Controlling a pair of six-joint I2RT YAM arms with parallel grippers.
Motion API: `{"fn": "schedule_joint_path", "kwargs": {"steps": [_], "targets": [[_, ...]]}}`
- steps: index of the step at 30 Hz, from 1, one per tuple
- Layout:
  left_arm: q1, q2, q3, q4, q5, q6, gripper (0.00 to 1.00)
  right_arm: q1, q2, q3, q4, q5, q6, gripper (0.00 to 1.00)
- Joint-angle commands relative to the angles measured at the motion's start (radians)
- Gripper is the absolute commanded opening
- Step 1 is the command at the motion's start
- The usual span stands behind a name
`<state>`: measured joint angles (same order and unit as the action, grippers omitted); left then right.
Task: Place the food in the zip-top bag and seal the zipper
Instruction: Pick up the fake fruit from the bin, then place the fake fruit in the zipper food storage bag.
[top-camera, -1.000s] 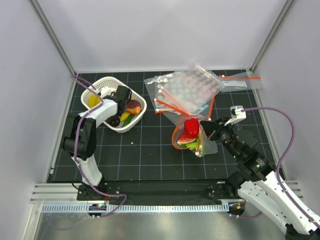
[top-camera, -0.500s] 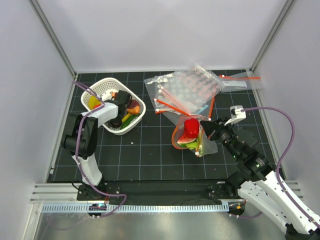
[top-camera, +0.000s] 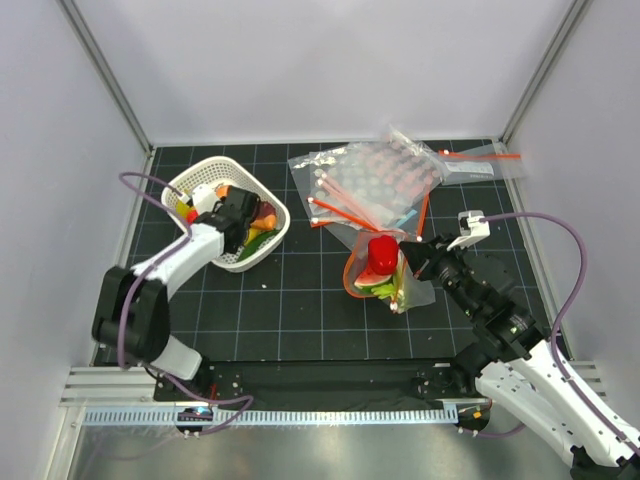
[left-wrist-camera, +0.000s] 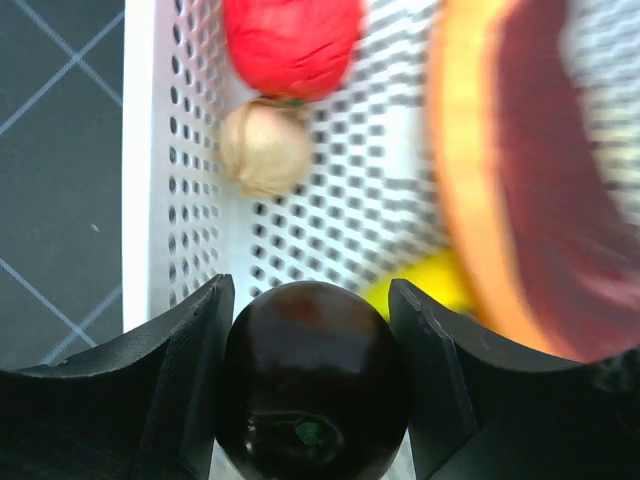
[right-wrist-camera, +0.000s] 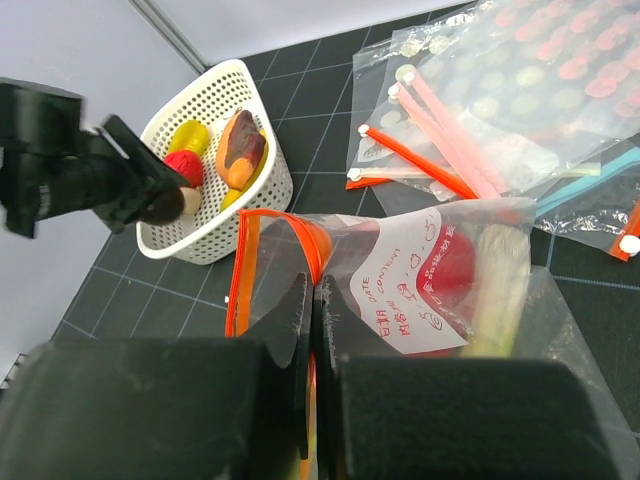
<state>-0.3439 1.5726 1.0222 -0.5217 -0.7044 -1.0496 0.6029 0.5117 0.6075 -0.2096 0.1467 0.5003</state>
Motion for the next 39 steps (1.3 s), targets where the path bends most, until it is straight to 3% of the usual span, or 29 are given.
{"fn": "schedule_joint_path", "kwargs": {"steps": [1, 6, 9, 14, 18, 23, 27, 31, 39], "targets": [[-0.069, -0.166, -0.02, 0.028, -0.102, -0.059, 0.49, 0.003, 0.005, 0.012, 0.081, 0.008, 0.004, 0.01], [-0.177, -0.35, -0.129, 0.202, -0.089, -0.014, 0.47, 0.005, 0.002, 0.015, 0.075, 0.016, -0.005, 0.01], [-0.234, -0.404, -0.194, 0.395, 0.024, 0.095, 0.45, 0.005, 0.002, 0.018, 0.073, -0.01, -0.003, 0.01], [-0.357, -0.392, -0.238, 0.698, 0.328, 0.226, 0.42, 0.005, 0.014, 0.018, 0.088, -0.039, 0.0, 0.01], [-0.437, -0.368, -0.269, 0.934, 0.439, 0.336, 0.32, 0.005, 0.037, 0.023, 0.087, -0.056, 0.001, 0.01], [-0.53, -0.401, -0.318, 1.071, 0.486, 0.437, 0.3, 0.005, 0.053, 0.017, 0.101, -0.068, 0.004, 0.01], [-0.605, -0.401, -0.341, 1.221, 0.615, 0.552, 0.29, 0.005, 0.085, 0.018, 0.107, -0.085, 0.007, 0.01], [-0.693, -0.365, -0.326, 1.253, 0.649, 0.701, 0.26, 0.005, 0.091, 0.021, 0.111, -0.099, 0.009, 0.01], [-0.742, -0.258, -0.304, 1.321, 0.731, 0.847, 0.25, 0.005, 0.085, 0.024, 0.144, -0.185, 0.04, 0.01]]}}
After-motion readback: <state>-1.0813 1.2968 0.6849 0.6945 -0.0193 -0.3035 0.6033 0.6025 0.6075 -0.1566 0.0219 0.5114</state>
